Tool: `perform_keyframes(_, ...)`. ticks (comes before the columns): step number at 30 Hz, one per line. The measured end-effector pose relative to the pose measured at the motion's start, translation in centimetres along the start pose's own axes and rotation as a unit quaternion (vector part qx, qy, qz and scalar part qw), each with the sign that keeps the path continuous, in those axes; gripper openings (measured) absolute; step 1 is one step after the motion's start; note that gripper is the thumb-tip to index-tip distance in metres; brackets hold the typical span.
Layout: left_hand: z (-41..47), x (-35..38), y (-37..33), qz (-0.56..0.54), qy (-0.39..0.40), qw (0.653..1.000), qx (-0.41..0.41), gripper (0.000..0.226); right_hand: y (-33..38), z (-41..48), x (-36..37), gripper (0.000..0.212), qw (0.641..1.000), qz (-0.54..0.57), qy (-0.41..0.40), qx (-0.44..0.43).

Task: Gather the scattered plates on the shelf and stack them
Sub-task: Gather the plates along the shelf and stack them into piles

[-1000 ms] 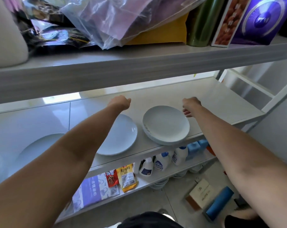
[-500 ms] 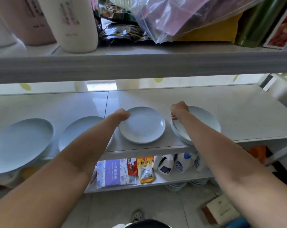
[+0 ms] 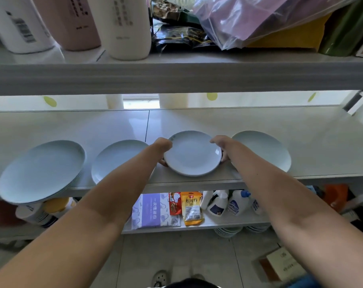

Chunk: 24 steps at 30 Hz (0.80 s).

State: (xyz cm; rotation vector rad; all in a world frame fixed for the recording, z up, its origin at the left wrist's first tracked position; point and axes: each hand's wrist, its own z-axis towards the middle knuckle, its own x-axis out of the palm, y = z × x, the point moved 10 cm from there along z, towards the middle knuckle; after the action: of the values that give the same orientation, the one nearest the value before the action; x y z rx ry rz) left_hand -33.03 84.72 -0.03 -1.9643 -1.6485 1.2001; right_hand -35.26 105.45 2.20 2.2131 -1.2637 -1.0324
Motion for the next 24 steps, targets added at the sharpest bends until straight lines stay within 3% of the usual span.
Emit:
perform_keyframes(4,-0.4,-0.8,-2.3,-0.007,-0.001,1.0,0.028,0.014,0.6,-0.5,-1.6,0.021,0.998,0.059,-0.022,-0.008)
perform_keyframes(9,-1.8,0.1,-8.0,-0.019,0.023,0.996,0.089,0.013,1.9,-2.8,-7.1,0.032,0.99,0.093,-0.1,-0.043)
perform_keyframes(14,-4.0,6.4,-11.4,-0.006,0.085,0.989,0.12,0.015,-1.5,-4.2,-14.3,0.031,0.97,0.157,-0.183,-0.034)
perform_keyframes(18,-5.2,12.2,-11.7,-0.006,0.135,0.984,0.117,0.028,-5.3,-4.0,-17.6,0.016,0.965,0.154,-0.209,-0.023)
perform_keyframes(21,-4.9,15.3,-11.7,-0.004,0.163,0.98,0.11,0.04,-9.1,0.8,-21.4,0.024,0.965,0.131,-0.225,-0.014)
perform_keyframes(24,-3.7,16.9,-11.8,-0.002,0.166,0.981,0.102,0.054,-9.8,-0.6,-21.6,0.025,0.964,0.114,-0.241,0.018)
